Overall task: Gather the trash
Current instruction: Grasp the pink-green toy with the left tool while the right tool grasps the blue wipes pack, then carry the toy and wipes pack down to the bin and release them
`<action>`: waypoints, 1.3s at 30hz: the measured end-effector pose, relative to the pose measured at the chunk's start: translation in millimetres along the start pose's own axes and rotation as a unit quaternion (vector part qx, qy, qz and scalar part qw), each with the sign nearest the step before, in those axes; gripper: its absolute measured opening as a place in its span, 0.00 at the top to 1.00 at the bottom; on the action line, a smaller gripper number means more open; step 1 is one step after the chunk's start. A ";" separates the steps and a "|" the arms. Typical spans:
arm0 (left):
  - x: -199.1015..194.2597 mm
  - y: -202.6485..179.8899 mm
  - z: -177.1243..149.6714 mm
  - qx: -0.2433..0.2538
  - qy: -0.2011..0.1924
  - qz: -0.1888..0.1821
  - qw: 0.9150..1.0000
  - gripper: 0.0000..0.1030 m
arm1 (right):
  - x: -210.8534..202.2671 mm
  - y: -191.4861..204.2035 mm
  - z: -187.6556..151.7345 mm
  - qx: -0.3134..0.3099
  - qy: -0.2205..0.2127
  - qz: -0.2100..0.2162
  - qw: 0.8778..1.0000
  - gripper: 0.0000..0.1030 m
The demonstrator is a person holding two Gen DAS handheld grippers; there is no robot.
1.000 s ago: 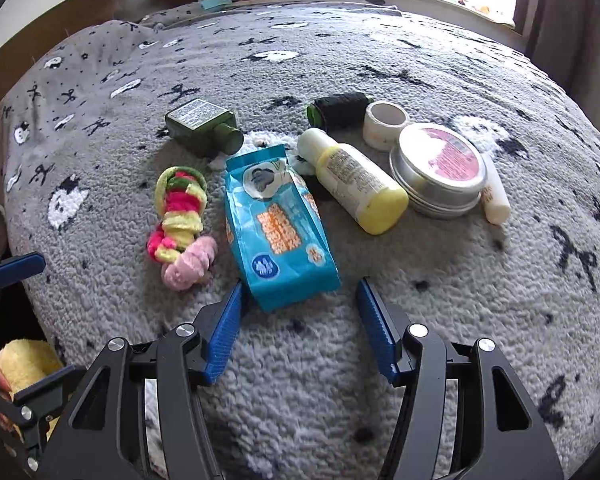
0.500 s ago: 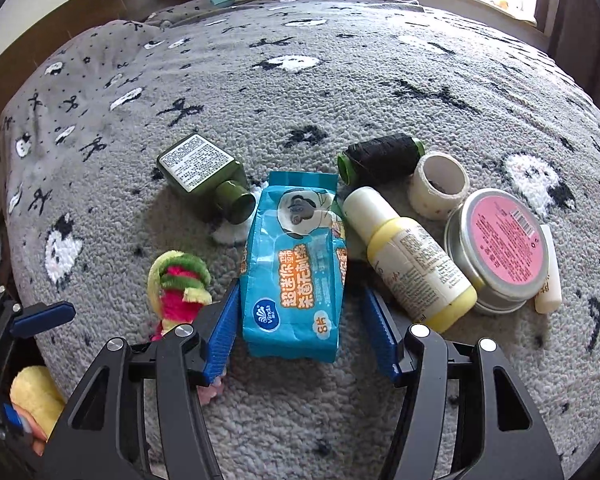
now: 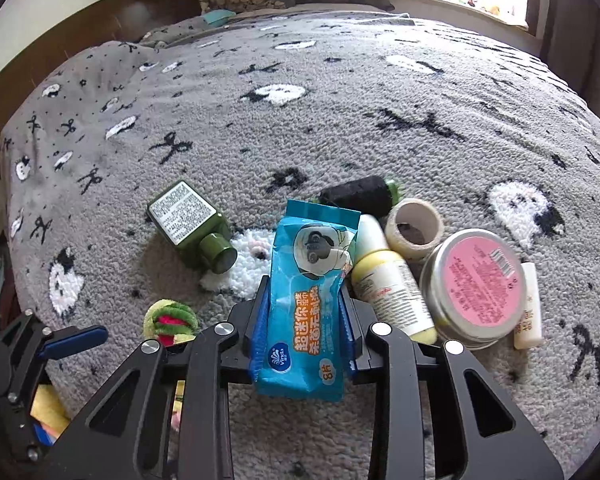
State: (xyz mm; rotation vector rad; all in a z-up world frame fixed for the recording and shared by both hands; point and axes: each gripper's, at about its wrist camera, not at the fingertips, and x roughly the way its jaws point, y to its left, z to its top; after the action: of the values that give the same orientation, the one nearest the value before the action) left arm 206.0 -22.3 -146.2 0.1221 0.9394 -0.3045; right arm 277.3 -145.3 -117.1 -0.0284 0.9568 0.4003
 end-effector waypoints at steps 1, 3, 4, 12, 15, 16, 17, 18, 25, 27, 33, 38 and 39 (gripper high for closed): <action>3.0 0.5 3.1 -0.004 0.000 -0.001 1.000 0.11 | -7.6 -3.6 0.8 0.002 -0.009 -0.001 1.000 0.72; 8.9 1.6 9.2 -0.010 -0.001 -0.004 1.000 0.15 | -22.4 -10.9 2.7 0.005 -0.026 -0.009 1.000 0.72; 11.7 2.1 12.3 -0.012 -0.001 -0.005 1.000 0.17 | -28.3 -14.0 3.6 0.005 -0.033 -0.017 0.999 0.72; 21.2 -0.9 25.7 -0.007 -0.003 -0.022 1.000 0.47 | -62.5 -28.2 -2.1 0.006 -0.055 -0.048 0.997 0.72; 18.2 -7.3 21.8 0.007 -0.007 -0.019 1.000 0.56 | -73.7 -30.2 -12.9 0.007 -0.058 -0.054 0.997 0.72; 16.8 -9.0 20.1 0.011 -0.008 -0.009 1.000 0.74 | -79.1 -30.8 -18.5 0.007 -0.060 -0.058 0.997 0.72; 14.4 -9.2 18.1 0.008 -0.009 -0.006 1.000 0.74 | -82.6 -31.4 -23.3 0.008 -0.060 -0.059 0.996 0.72; 10.8 -9.6 16.2 0.005 -0.009 -0.009 1.000 0.74 | -86.4 -31.7 -28.7 0.009 -0.060 -0.061 0.996 0.72; -22.4 -19.0 0.1 0.011 -0.021 -0.012 1.000 0.75 | -114.9 -32.7 -63.5 0.022 -0.062 -0.071 0.995 0.72; -36.6 -24.0 -5.7 0.015 -0.031 -0.012 0.999 0.75 | -125.9 -30.1 -74.0 0.024 -0.067 -0.075 0.995 0.72; -82.9 -38.7 -24.3 0.023 -0.066 -0.013 0.997 0.75 | -154.6 -19.8 -103.3 0.025 -0.080 -0.082 0.993 0.72; -118.5 -54.3 -43.9 0.036 -0.090 -0.016 0.995 0.75 | -179.8 -10.0 -129.4 0.027 -0.096 -0.083 0.992 0.72; -125.0 -57.6 -48.3 0.038 -0.095 -0.018 0.995 0.75 | -184.7 -6.9 -135.2 0.027 -0.099 -0.082 0.991 0.72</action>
State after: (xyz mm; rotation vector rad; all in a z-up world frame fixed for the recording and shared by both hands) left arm 81.9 -40.2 -71.8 0.1436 0.7424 -0.3783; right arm 79.0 -237.6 -49.1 -0.0168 0.7623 0.2200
